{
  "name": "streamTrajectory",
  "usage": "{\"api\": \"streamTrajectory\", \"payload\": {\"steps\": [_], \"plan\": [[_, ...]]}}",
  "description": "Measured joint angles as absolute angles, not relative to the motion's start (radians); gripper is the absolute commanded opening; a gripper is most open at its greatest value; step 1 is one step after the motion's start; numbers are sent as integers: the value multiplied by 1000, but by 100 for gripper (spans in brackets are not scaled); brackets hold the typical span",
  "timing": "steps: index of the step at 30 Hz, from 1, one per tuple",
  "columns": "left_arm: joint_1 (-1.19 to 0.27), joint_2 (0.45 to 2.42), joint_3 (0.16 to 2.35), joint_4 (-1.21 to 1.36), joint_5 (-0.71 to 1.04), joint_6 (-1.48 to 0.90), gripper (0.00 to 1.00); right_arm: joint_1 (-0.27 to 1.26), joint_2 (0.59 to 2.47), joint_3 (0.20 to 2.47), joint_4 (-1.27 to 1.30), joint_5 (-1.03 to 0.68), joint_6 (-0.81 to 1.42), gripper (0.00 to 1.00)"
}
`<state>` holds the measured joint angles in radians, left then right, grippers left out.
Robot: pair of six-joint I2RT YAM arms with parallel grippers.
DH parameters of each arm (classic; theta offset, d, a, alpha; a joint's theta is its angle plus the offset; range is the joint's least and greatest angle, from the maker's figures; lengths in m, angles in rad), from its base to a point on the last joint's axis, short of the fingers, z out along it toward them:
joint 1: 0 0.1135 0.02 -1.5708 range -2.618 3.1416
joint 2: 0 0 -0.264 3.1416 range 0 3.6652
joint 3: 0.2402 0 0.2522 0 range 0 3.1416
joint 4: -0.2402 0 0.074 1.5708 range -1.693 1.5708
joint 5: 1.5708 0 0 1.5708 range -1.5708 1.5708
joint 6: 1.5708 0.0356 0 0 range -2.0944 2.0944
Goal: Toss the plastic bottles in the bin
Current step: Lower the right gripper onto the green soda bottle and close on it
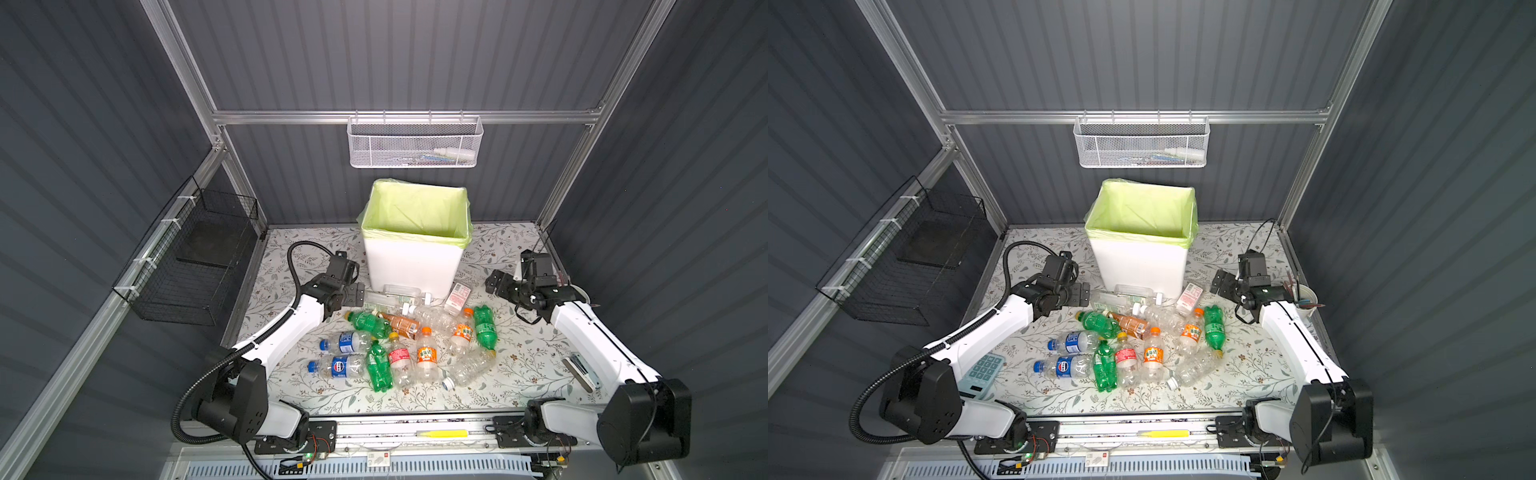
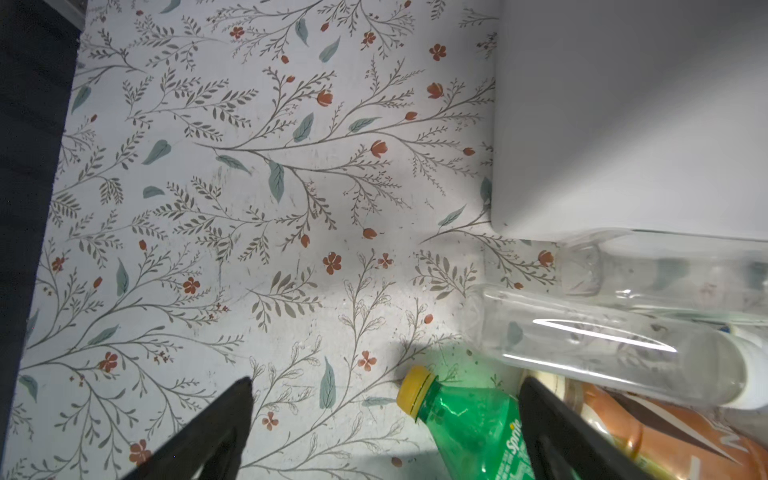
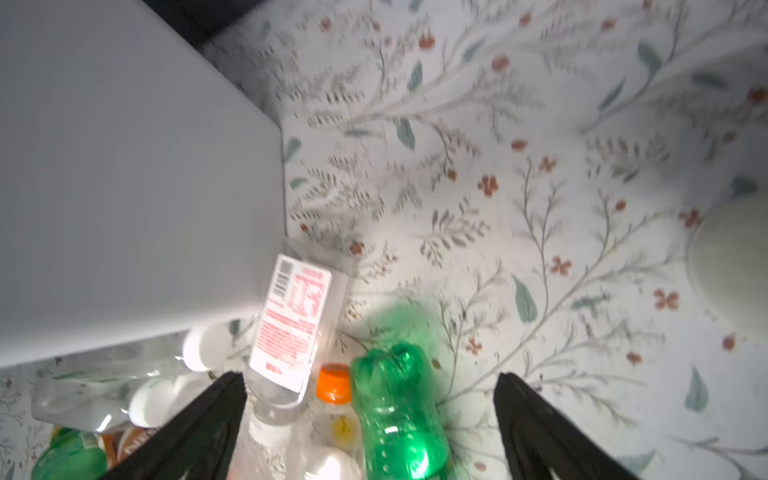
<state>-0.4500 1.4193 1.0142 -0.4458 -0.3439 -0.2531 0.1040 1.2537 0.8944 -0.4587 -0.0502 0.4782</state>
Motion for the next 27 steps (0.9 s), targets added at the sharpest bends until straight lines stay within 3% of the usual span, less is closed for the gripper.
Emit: {"api": "streamTrajectory", "payload": {"steps": [19, 27], "plan": [[-450, 1404, 1012, -398, -401, -309, 100, 135, 1390, 811, -530, -127, 488, 70], [-450, 1404, 1012, -398, -402, -309, 100, 135, 1445, 811, -531, -110, 489, 67]]}}
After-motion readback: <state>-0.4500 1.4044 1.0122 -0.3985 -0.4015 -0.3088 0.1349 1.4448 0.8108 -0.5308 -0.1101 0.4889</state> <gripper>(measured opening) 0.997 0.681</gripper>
